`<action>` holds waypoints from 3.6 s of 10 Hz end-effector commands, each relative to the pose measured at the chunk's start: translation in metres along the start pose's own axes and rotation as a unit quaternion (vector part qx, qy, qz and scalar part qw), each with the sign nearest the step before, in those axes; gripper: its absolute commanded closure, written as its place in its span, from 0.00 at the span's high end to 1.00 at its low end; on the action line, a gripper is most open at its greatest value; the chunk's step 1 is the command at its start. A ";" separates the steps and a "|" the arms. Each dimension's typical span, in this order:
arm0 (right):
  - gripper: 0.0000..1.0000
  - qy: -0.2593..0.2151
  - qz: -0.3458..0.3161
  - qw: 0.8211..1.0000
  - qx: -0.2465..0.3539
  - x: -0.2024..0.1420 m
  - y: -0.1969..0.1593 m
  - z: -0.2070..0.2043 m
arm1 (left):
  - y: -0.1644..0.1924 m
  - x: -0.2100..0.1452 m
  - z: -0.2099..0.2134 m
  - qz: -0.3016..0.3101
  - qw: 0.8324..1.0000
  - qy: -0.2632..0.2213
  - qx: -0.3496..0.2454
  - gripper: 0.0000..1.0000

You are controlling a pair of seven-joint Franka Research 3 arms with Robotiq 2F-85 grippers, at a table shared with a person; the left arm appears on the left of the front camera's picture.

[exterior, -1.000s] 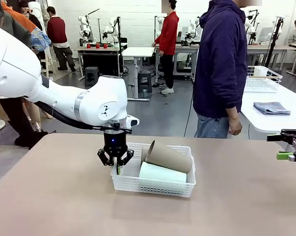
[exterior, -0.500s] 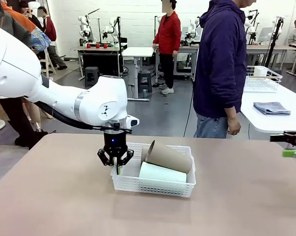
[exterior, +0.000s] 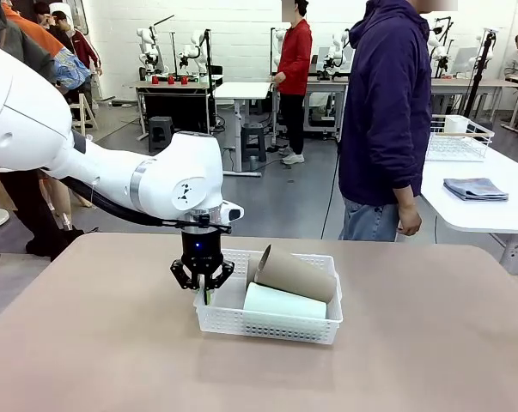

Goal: Clean and organize the cups into the basket.
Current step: Move the Organizing basket back to the left side of the table.

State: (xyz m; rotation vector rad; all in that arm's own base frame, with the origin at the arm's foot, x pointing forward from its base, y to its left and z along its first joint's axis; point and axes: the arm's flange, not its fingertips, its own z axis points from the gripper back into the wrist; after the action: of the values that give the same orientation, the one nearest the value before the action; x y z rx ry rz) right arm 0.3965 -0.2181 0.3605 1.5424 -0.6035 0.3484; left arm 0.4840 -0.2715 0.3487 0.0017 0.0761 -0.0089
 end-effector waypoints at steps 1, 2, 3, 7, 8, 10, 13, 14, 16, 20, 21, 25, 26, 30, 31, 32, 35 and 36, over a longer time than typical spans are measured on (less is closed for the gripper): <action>1.00 -0.010 -0.149 0.984 -0.094 -0.005 0.010 0.021 | 0.001 0.000 0.002 0.000 1.000 -0.003 -0.001 0.00; 1.00 -0.020 -0.170 0.979 -0.114 -0.011 0.013 0.034 | 0.001 0.000 0.002 0.000 1.000 -0.003 -0.001 0.00; 1.00 -0.018 -0.190 0.974 -0.125 -0.017 0.018 0.048 | 0.001 0.000 0.002 0.000 1.000 -0.003 -0.001 0.00; 1.00 0.027 -0.214 0.967 -0.138 -0.038 0.030 0.072 | 0.001 0.000 0.002 0.000 1.000 -0.003 -0.001 0.00; 1.00 0.029 -0.208 0.970 -0.122 -0.039 0.029 0.076 | 0.001 0.000 0.002 0.000 1.000 -0.003 -0.001 0.00; 1.00 0.025 -0.210 0.972 -0.107 -0.035 0.024 0.085 | 0.001 0.000 0.002 0.000 1.000 -0.003 -0.001 0.00; 1.00 0.022 -0.214 0.968 -0.127 -0.039 0.028 0.072 | 0.001 0.000 0.002 0.000 1.000 -0.003 -0.001 0.00; 1.00 0.022 -0.214 0.968 -0.127 -0.039 0.028 0.072 | 0.001 0.000 0.002 0.000 1.000 -0.003 -0.001 0.00; 1.00 0.022 -0.214 0.968 -0.127 -0.039 0.028 0.072 | 0.001 0.000 0.002 0.000 1.000 -0.003 -0.001 0.00; 1.00 0.022 -0.214 0.968 -0.127 -0.039 0.028 0.072 | 0.001 0.000 0.002 0.000 1.000 -0.003 -0.001 0.00; 1.00 0.022 -0.214 0.968 -0.127 -0.039 0.028 0.072 | 0.001 0.000 0.002 0.000 1.000 -0.003 -0.001 0.00; 1.00 0.022 -0.214 0.968 -0.127 -0.039 0.028 0.072 | 0.065 -0.028 0.002 0.024 0.999 -0.040 0.020 0.06; 1.00 0.022 -0.214 0.968 -0.127 -0.039 0.028 0.072 | 0.097 -0.044 0.005 0.017 0.998 -0.056 0.034 0.06; 1.00 0.022 -0.214 0.968 -0.127 -0.039 0.028 0.072 | 0.225 -0.073 -0.002 0.012 0.995 -0.069 0.068 0.06; 1.00 0.022 -0.214 0.968 -0.127 -0.039 0.028 0.072 | 0.257 -0.075 -0.007 0.018 0.997 -0.061 0.050 0.06; 1.00 0.022 -0.214 0.968 -0.127 -0.039 0.028 0.072 | 0.287 -0.076 -0.010 0.025 0.998 -0.054 0.030 0.06; 1.00 0.022 -0.214 0.968 -0.127 -0.039 0.028 0.072 | 0.344 -0.070 -0.018 0.038 0.998 -0.040 0.011 0.06; 1.00 0.022 -0.214 0.968 -0.127 -0.039 0.028 0.072 | 0.342 -0.069 -0.016 0.049 0.998 -0.048 0.008 0.06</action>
State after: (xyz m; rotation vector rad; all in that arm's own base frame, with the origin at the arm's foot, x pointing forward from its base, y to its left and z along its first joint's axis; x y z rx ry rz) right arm 0.3396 -0.2852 0.3553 1.3777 -0.2502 -0.0245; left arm 0.4088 0.0753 0.3398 0.0323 0.0013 0.0873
